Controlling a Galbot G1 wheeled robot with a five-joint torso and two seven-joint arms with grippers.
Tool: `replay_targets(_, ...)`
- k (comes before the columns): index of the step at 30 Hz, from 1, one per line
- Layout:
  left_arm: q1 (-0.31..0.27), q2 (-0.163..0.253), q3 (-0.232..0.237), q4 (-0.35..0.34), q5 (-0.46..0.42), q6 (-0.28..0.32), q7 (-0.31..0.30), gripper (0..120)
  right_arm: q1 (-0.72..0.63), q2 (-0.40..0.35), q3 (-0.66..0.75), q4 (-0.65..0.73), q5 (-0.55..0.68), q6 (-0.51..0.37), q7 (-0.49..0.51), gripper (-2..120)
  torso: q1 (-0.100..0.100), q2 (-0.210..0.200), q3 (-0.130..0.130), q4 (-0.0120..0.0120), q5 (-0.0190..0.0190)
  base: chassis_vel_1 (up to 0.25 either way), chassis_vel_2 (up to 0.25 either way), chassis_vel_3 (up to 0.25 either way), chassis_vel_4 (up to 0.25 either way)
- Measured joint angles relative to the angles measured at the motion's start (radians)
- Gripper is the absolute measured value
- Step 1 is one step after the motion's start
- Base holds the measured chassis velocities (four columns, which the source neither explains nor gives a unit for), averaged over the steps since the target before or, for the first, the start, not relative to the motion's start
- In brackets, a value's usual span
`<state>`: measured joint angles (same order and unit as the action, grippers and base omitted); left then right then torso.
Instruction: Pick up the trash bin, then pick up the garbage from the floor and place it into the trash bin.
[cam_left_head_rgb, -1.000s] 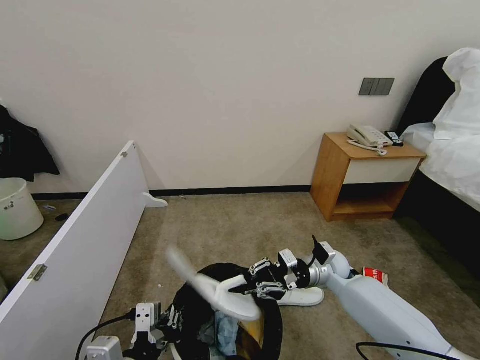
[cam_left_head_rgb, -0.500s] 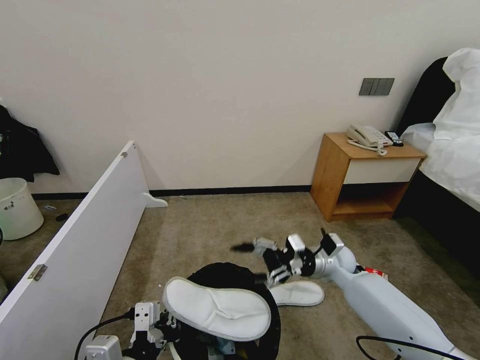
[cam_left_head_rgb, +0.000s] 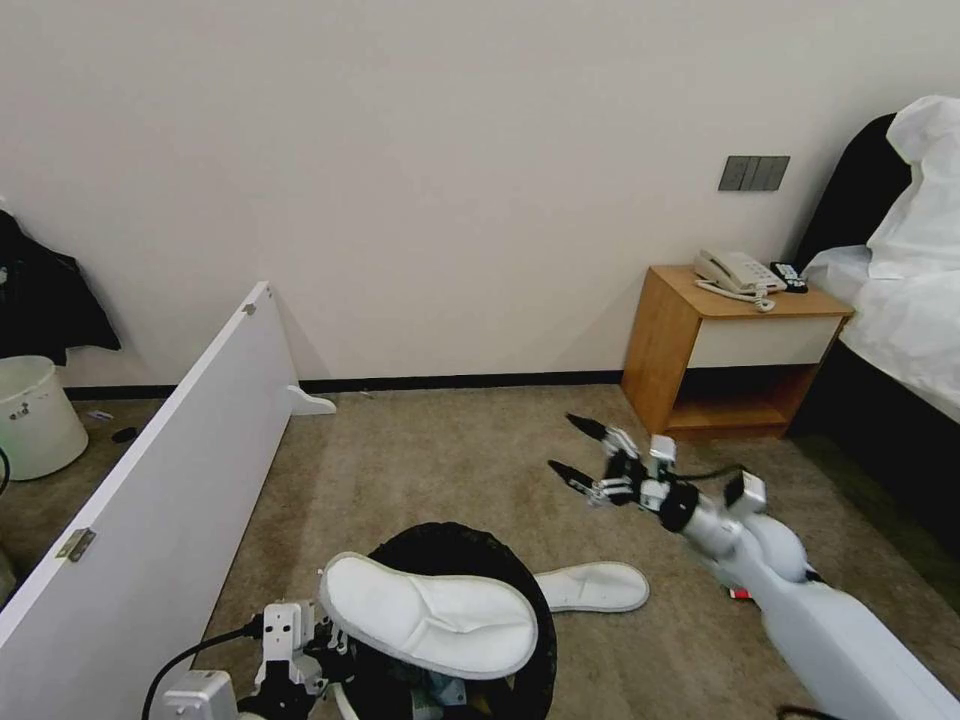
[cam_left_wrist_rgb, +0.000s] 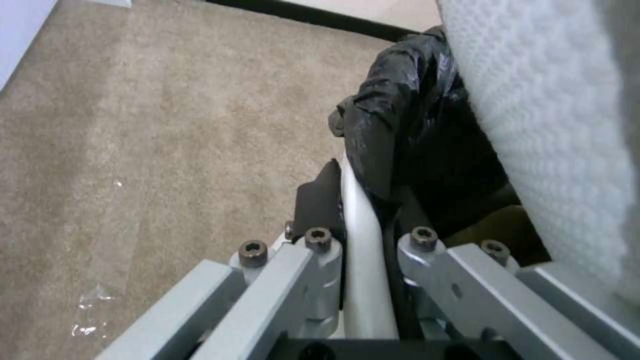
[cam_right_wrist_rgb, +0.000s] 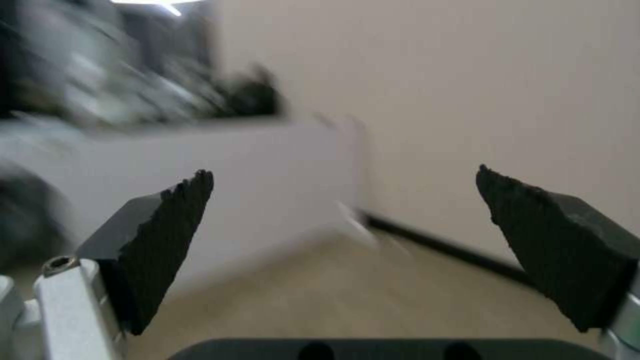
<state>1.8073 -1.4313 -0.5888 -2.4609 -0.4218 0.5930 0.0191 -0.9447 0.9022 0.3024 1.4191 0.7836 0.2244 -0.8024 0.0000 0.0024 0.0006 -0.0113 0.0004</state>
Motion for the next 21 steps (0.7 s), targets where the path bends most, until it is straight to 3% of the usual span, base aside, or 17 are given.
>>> replay_targets(5, 0.002, 0.003, -0.001, 0.0, 0.0, 0.0, 0.0, 4, -0.064, -0.027, 0.079, -0.048, -0.164, 0.017, 0.058, 100, 0.0, 0.0, 0.0, 0.0004, 0.0, 0.0, 0.0, 0.0, 0.0)
replay_targets(11, -0.001, 0.005, 0.001, -0.001, 0.0, 0.005, 0.0, 4, -0.062, -0.029, 0.146, -0.216, -0.328, 0.014, -0.111, 100, 0.0, 0.0, 0.0, 0.0006, 0.0, 0.0, 0.0, 0.0, 0.0)
replay_targets(13, -0.001, 0.005, 0.002, -0.005, 0.001, 0.007, -0.001, 4, -0.022, -0.01, 0.183, -0.317, -0.535, 0.011, -0.217, 100, 0.0, 0.0, 0.0, 0.0004, -0.0001, 0.0, 0.0, 0.0, 0.0)
replay_targets(21, 0.003, 0.005, 0.001, -0.012, 0.003, 0.009, -0.002, 4, 0.084, 0.039, 0.177, -0.469, -0.786, -0.002, -0.261, 100, 0.0, 0.0, 0.0, 0.0003, -0.0002, 0.0, 0.0, 0.0, 0.0)
